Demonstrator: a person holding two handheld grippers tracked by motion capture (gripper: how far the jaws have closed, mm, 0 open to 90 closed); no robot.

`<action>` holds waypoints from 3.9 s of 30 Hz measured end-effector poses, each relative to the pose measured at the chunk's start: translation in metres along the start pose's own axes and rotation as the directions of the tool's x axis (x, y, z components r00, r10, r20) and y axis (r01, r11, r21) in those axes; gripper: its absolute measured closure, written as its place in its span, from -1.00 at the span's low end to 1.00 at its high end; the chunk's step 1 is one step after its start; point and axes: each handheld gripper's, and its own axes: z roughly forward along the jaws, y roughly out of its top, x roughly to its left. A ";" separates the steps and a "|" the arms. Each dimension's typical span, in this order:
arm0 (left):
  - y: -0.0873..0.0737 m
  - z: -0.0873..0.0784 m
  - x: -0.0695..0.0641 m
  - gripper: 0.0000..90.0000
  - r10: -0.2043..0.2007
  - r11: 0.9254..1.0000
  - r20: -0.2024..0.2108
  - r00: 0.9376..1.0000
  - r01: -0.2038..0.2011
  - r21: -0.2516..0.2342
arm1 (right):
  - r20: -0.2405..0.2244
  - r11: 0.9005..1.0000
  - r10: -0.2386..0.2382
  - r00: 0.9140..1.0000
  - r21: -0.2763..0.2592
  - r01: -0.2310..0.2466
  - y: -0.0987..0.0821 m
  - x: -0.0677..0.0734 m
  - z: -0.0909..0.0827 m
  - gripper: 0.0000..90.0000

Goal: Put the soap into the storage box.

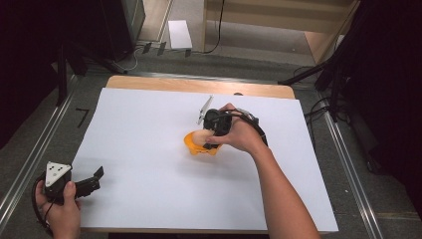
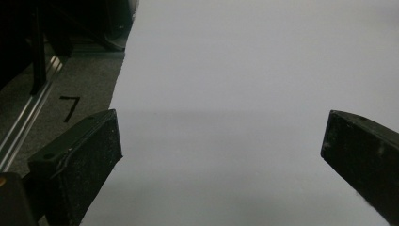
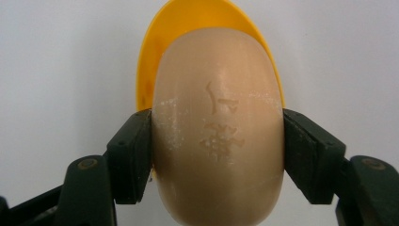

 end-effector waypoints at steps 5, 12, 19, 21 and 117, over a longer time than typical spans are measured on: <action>0.000 0.000 0.000 -1.00 0.000 1.000 -0.001 1.000 0.000 0.002 | 0.001 1.000 -0.002 1.000 -0.001 0.002 0.000 0.000 0.000 -0.27; 0.000 0.000 0.000 -1.00 0.000 1.000 -0.003 1.000 0.000 0.001 | 0.003 1.000 0.006 1.000 -0.001 -0.006 -0.001 0.000 -0.001 -0.28; 0.000 0.000 0.000 -1.00 0.000 1.000 0.000 1.000 0.000 0.000 | 0.011 0.999 0.032 0.999 -0.040 -0.032 -0.002 -0.001 -0.009 -0.26; 0.000 0.000 0.000 -1.00 -0.002 1.000 0.001 1.000 0.002 0.001 | 0.014 0.998 0.038 0.999 -0.040 -0.038 -0.004 0.000 -0.011 -0.26; 0.000 0.000 -0.001 -1.00 0.005 1.000 -0.012 1.000 -0.005 -0.001 | 0.174 0.570 0.776 0.606 -0.605 -0.556 -0.314 0.132 -0.043 -1.00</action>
